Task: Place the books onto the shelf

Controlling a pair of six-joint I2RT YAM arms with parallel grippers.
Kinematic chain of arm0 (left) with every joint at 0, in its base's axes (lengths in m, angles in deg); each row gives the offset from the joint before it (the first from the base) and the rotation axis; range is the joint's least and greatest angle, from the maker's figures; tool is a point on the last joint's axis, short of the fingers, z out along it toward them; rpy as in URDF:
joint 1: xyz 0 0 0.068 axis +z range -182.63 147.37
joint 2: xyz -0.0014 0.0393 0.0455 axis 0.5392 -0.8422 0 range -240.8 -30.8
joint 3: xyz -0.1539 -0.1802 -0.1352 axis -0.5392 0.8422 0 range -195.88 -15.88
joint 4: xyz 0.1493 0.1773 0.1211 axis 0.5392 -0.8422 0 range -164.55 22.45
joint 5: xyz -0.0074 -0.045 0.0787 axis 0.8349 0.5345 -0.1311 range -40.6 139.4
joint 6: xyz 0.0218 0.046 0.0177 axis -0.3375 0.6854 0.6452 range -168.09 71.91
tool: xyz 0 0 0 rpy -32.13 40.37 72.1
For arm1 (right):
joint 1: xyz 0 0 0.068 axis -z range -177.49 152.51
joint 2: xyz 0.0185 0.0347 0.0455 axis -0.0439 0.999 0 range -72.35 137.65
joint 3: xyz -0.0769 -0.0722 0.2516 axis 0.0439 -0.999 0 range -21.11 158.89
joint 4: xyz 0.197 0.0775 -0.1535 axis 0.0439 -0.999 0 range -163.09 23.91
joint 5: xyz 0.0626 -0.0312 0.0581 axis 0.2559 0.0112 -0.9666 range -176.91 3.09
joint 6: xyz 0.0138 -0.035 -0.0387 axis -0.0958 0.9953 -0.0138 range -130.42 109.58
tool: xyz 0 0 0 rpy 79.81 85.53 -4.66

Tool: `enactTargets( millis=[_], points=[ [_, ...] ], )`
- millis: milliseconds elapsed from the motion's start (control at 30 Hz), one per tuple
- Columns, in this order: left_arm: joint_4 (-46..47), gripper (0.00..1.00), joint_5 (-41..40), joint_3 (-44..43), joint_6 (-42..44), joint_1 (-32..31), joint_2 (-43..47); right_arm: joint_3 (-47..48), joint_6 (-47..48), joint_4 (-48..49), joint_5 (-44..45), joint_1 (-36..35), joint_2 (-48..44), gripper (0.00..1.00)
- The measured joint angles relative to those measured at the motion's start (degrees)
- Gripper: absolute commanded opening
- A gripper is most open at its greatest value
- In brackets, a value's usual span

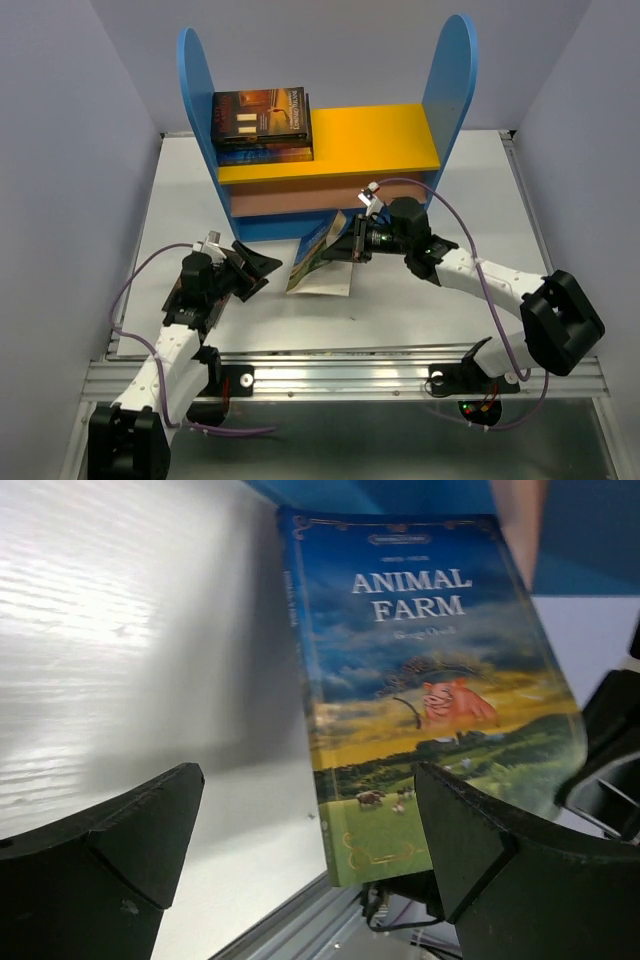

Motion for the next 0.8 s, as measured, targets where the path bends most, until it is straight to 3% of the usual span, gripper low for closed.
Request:
enactTargets(
  millis=[400,800],
  points=[
    [15.2,0.99,6.4,4.2,-9.8,-2.4,-0.1,3.1,0.1,-0.2,-2.1,0.5,-1.5,0.01],
    [27.0,0.99,4.8,6.7,-21.3,-7.3,-0.5,4.1,-2.4,6.0,-4.9,0.5,-2.5,0.01]
  ],
)
